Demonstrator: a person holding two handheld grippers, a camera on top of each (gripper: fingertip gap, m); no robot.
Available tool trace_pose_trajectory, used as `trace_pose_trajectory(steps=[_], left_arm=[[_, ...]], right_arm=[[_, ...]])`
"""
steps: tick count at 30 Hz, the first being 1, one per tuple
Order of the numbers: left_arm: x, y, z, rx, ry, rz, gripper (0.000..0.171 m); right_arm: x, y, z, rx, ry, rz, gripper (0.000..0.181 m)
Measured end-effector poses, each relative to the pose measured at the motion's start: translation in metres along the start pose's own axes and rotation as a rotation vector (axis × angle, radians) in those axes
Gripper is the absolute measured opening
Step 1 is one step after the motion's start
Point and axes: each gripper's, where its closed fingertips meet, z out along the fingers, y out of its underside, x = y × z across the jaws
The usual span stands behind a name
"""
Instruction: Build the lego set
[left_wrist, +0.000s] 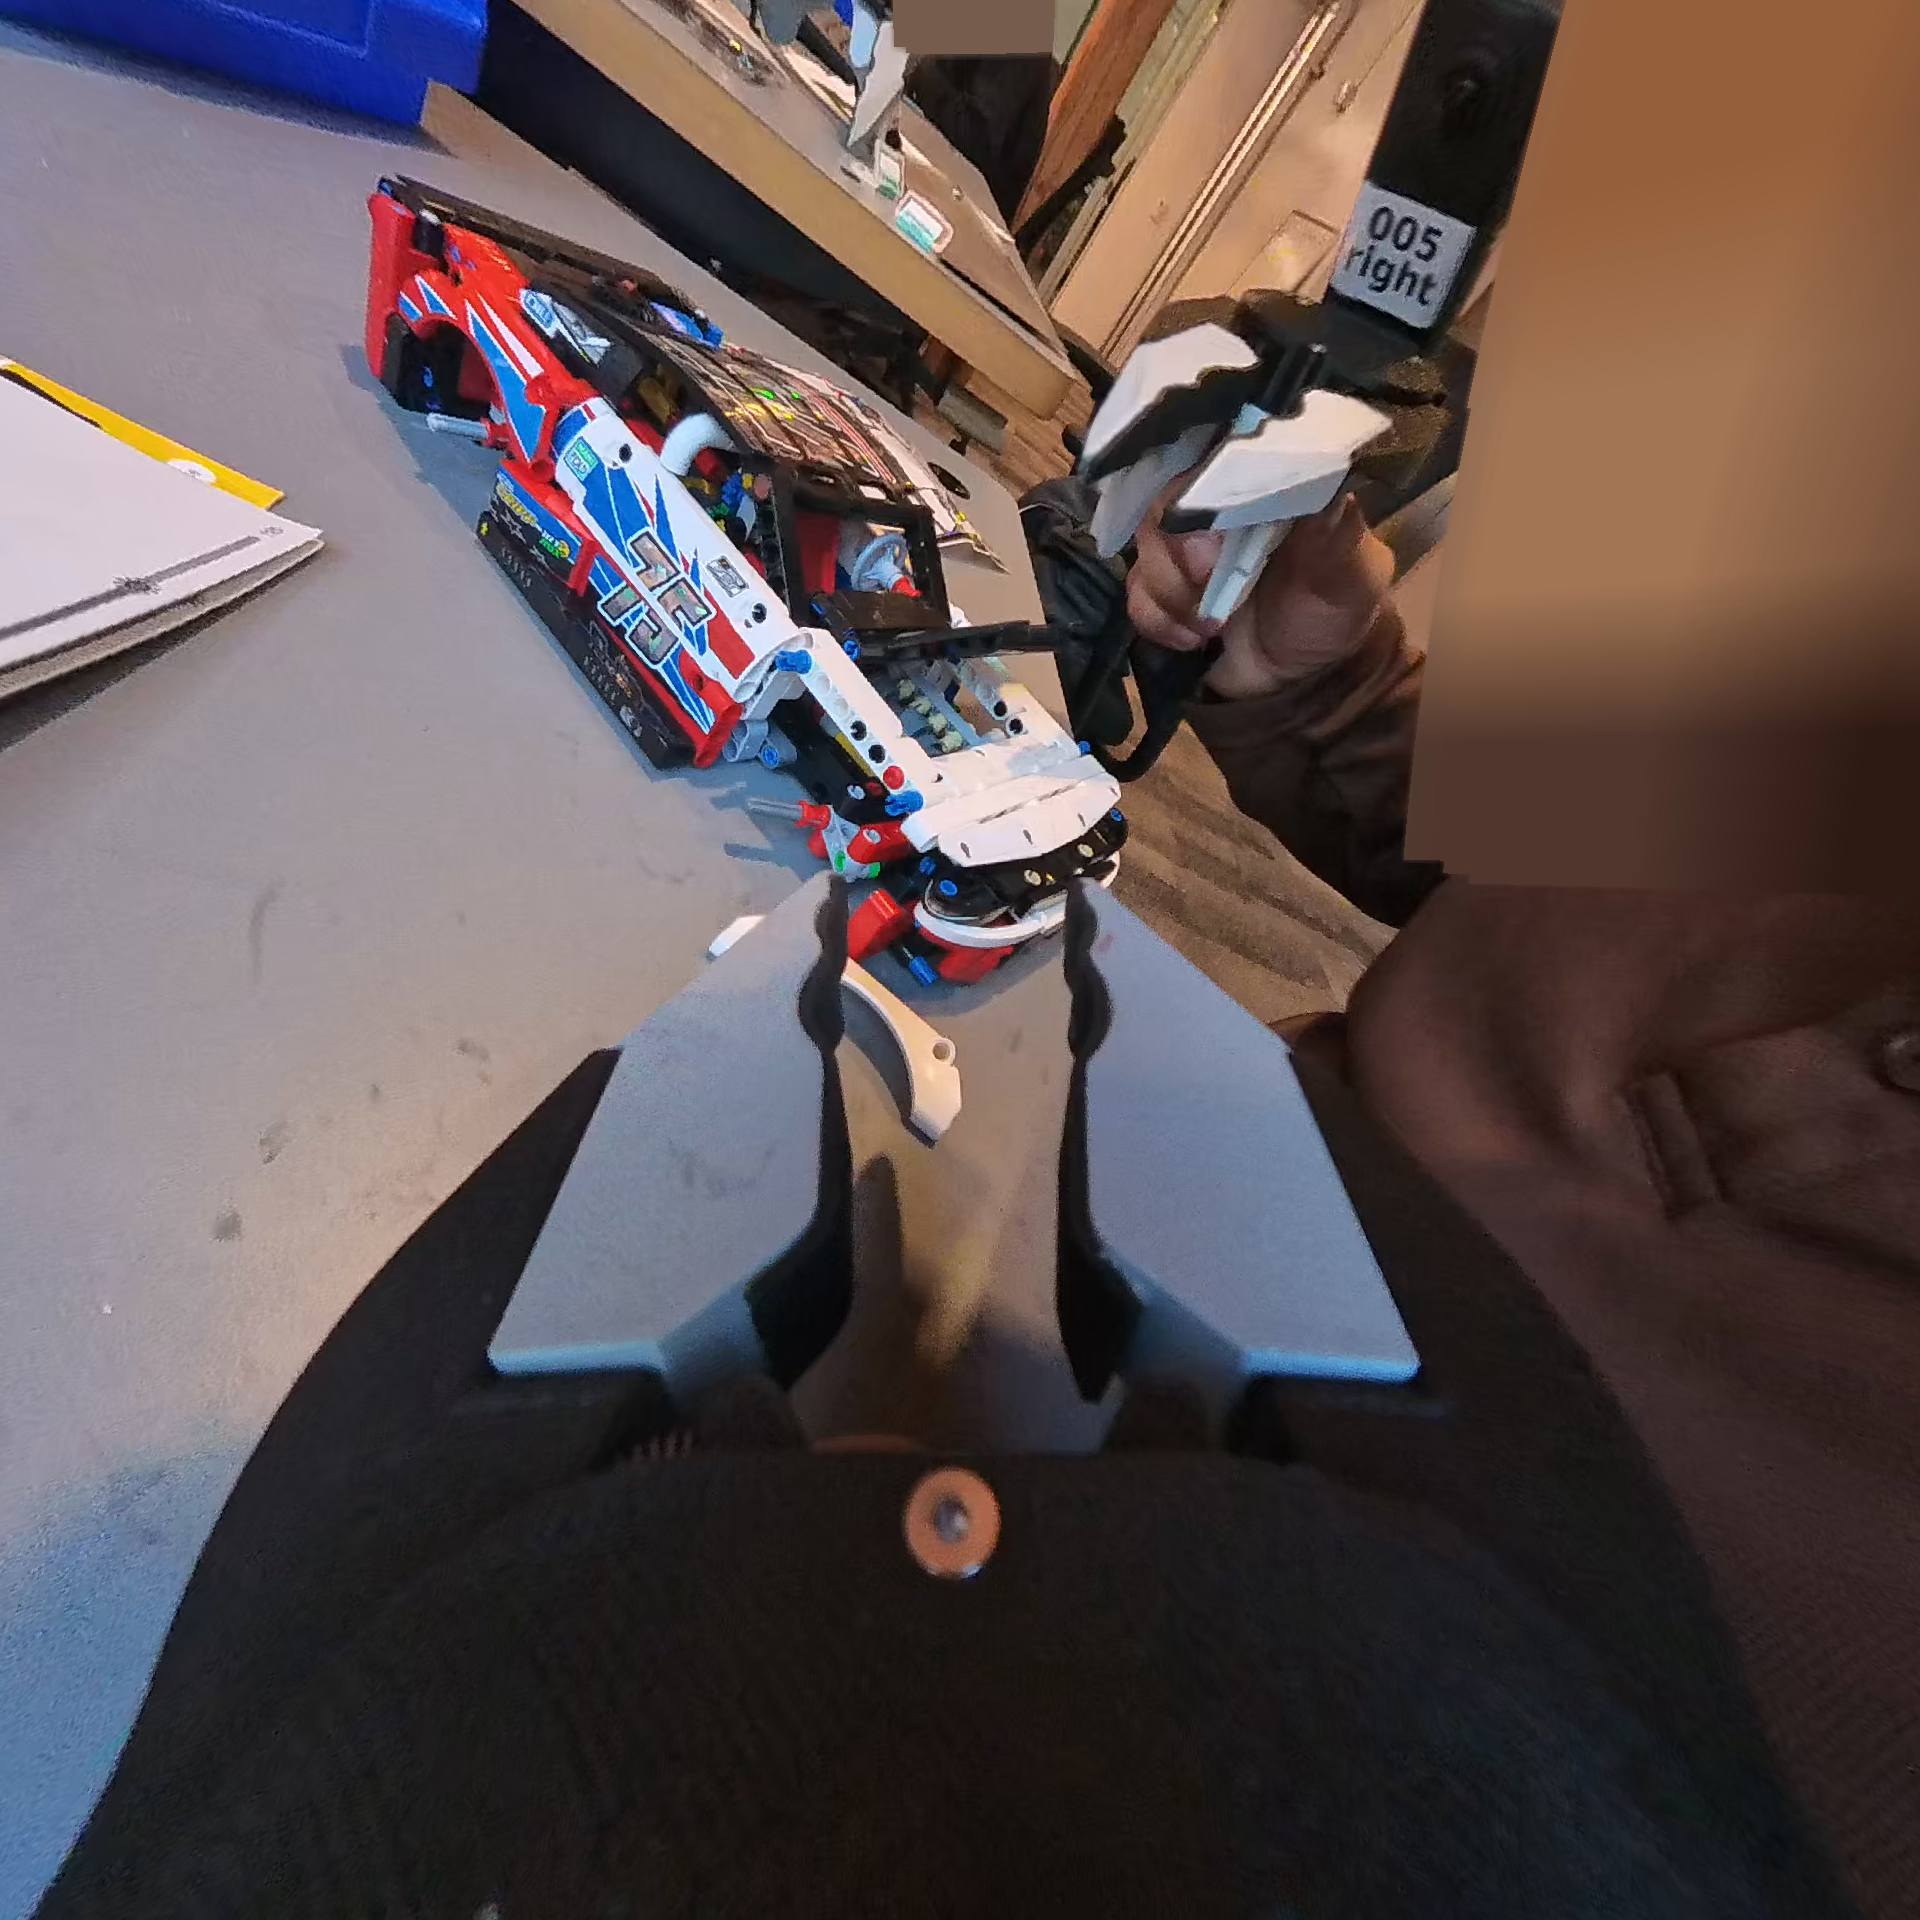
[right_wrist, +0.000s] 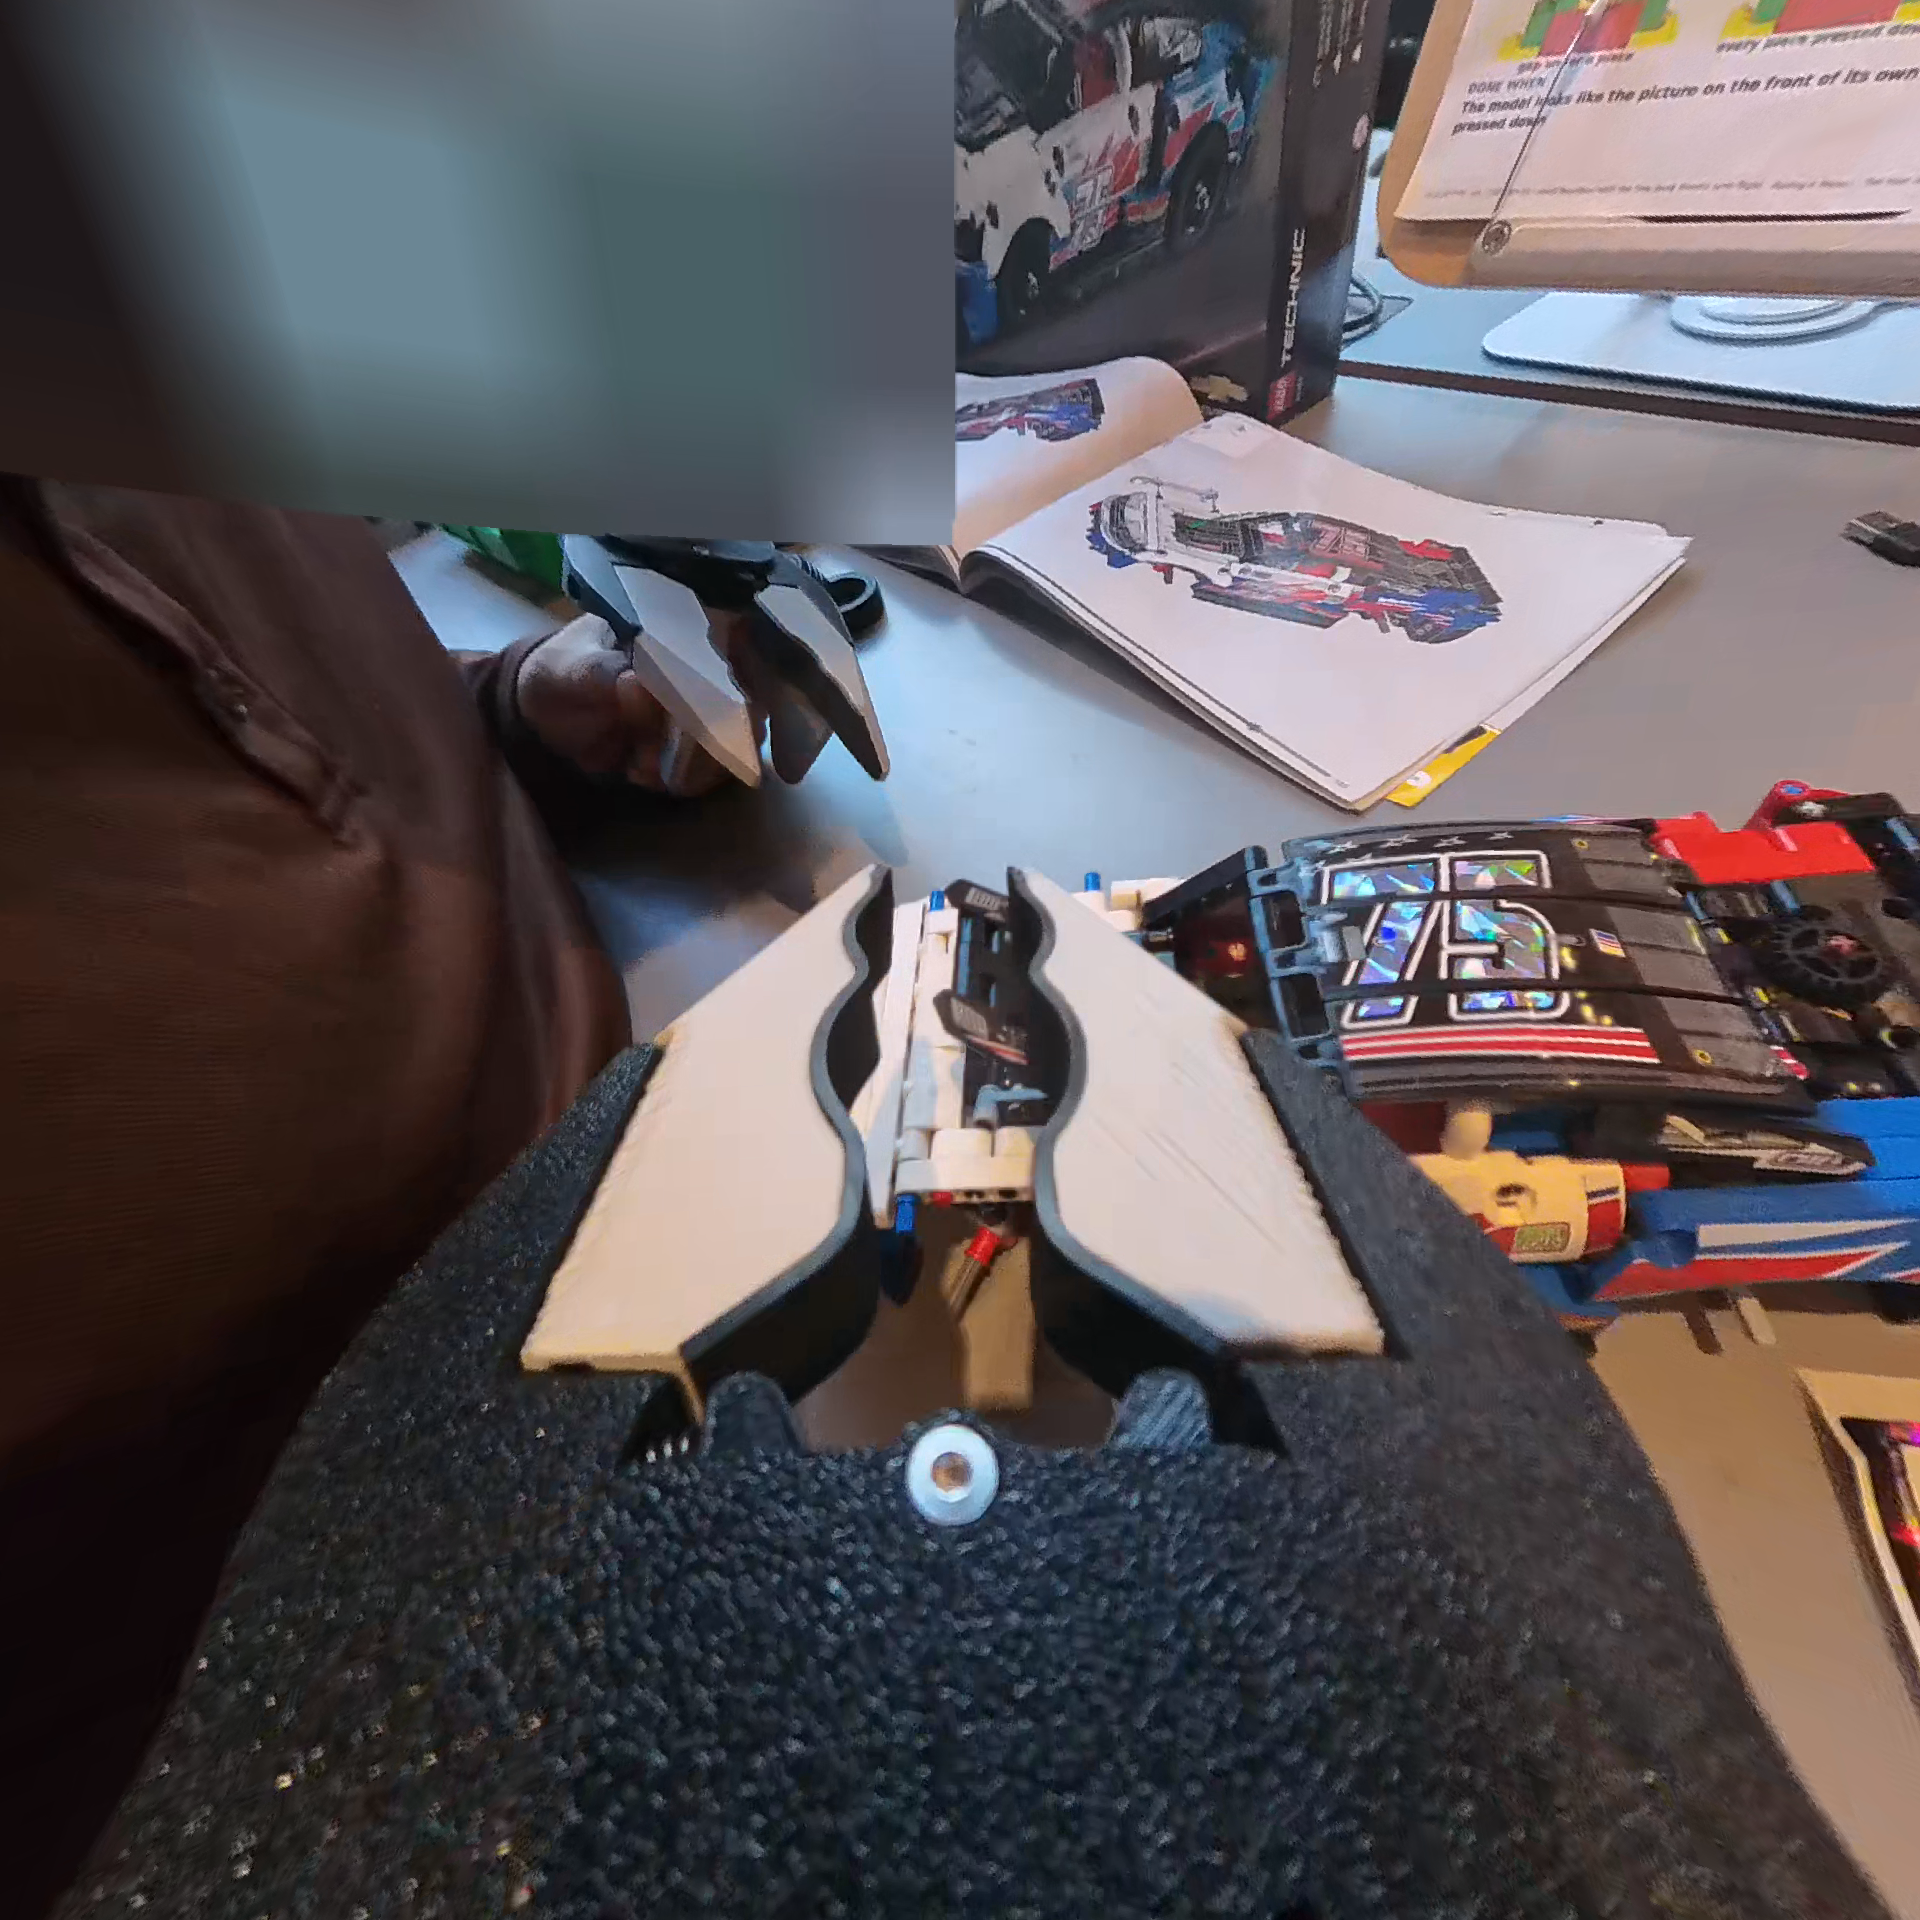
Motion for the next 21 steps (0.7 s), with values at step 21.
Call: trace_pose_trajectory(steps=[21], left_arm=[[-0.005, -0.017, -0.006, 0.105, -0.001, 0.004, 0.038]], right_arm=[[0.024, -0.006, 0.023, 0.042, -0.100, 0.045, 0.024]])
